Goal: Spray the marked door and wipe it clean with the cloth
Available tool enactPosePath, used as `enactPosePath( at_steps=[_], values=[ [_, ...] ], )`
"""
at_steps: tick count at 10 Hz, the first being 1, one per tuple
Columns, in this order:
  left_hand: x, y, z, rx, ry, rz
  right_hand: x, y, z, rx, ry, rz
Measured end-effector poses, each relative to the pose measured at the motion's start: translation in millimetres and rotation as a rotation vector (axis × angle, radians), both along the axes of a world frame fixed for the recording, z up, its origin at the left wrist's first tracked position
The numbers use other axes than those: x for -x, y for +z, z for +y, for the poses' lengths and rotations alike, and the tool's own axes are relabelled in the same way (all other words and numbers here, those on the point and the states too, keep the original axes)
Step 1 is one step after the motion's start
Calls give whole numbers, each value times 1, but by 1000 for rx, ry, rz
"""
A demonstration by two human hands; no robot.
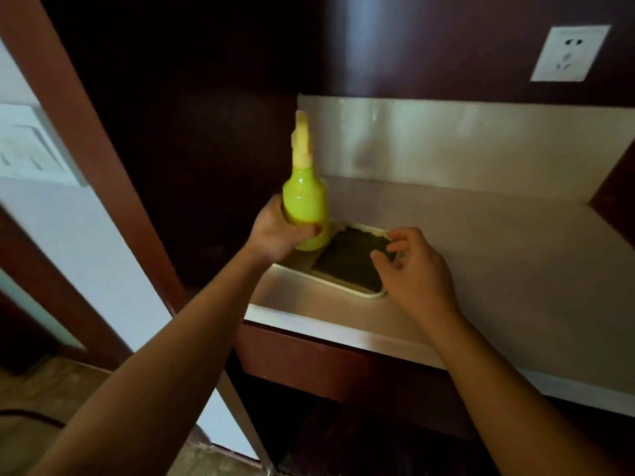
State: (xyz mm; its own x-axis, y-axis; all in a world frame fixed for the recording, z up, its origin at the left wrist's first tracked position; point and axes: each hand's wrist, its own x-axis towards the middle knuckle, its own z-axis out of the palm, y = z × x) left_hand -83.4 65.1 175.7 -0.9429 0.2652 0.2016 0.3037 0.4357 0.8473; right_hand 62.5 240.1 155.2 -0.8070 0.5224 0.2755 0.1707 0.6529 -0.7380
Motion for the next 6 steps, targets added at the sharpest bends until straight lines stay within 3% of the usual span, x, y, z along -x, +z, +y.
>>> enactPosePath(
  at_steps=[4,6],
  values=[
    [45,-36,-9,-10,-127,-24,-1,-16,32,-229,-119,-508],
    [26,-37,-16,-104,-60,88,-4,-15,40,-173,-122,-495]
  ],
)
